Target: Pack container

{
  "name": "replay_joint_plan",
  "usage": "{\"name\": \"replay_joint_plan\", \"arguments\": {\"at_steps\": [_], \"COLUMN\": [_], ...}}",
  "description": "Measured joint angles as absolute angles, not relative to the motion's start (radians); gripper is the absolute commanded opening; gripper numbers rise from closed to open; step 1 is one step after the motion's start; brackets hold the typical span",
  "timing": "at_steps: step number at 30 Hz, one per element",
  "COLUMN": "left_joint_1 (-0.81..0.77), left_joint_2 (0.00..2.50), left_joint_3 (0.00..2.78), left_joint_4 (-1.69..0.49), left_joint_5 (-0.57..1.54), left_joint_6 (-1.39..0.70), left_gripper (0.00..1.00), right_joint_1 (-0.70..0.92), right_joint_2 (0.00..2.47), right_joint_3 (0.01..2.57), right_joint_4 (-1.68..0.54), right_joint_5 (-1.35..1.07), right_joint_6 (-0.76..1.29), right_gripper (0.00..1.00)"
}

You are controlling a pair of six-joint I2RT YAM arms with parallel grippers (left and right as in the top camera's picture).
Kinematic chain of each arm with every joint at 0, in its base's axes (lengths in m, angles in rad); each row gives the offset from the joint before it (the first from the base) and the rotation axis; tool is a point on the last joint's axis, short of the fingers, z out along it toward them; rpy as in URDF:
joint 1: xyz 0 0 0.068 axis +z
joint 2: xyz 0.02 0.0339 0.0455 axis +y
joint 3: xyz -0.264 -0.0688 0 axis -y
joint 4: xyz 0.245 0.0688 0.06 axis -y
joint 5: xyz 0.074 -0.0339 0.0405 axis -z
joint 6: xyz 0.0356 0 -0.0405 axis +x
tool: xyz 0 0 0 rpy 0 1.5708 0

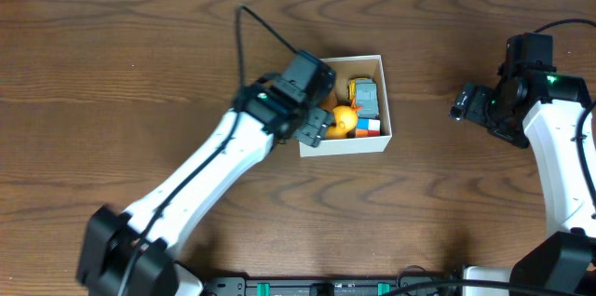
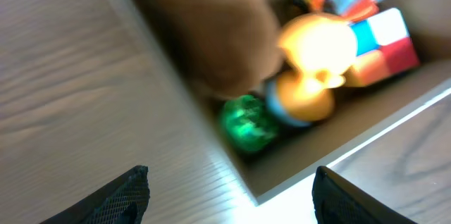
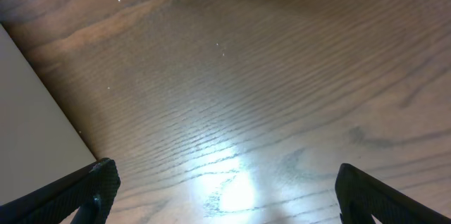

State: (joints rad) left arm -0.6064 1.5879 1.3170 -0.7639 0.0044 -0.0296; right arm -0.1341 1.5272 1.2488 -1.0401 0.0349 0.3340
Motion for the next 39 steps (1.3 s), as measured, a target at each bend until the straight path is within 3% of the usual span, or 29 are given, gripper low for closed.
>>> {"name": "replay_joint_plan", "arguments": {"at_steps": [2,5,16,24,32,39], "left_joint_1": [-0.573,-0.496,-0.16,-0.044,-0.001,-0.001], "left_joint_2": [1.537,1.464,1.38,1.354,1.107,0.764], "left_joint_3": [1.317,1.317,1.317,1.317,1.16,0.839], "left_joint_4": [-0.778,-0.773,-0.756,-0.77,-0.762,-0.673], "left_joint_5": [-0.023,-0.049,-0.086,-0.002,0.081,0.114], "left_joint_6": [-0.03,-0.025,-0.047,-0.047,-0.025,-0.053], "left_gripper": [0.75,0.98,0.98,0.98,0.98,0.98], "right_joint_1": [-0.123,-0.079,0.115,0.115,0.115,0.115], "right_joint_2": [1.527,1.526,1.52,1.469,1.177,0.848], "right_joint_3": [1.249,1.248,1.248,1.247,1.207,0.922], "right_joint_4": [-1.022,-0.973,-0.691,-0.753,-0.823,-0.819], "right_joint_5": [0.043,0.061,0.102,0.134,0.175,0.208], "right_joint_6": [0.315,0.293,0.224,0.202,0.271,0.319], "right_gripper": [0.99,0.99,0.99,0.99,0.99,0.98]}}
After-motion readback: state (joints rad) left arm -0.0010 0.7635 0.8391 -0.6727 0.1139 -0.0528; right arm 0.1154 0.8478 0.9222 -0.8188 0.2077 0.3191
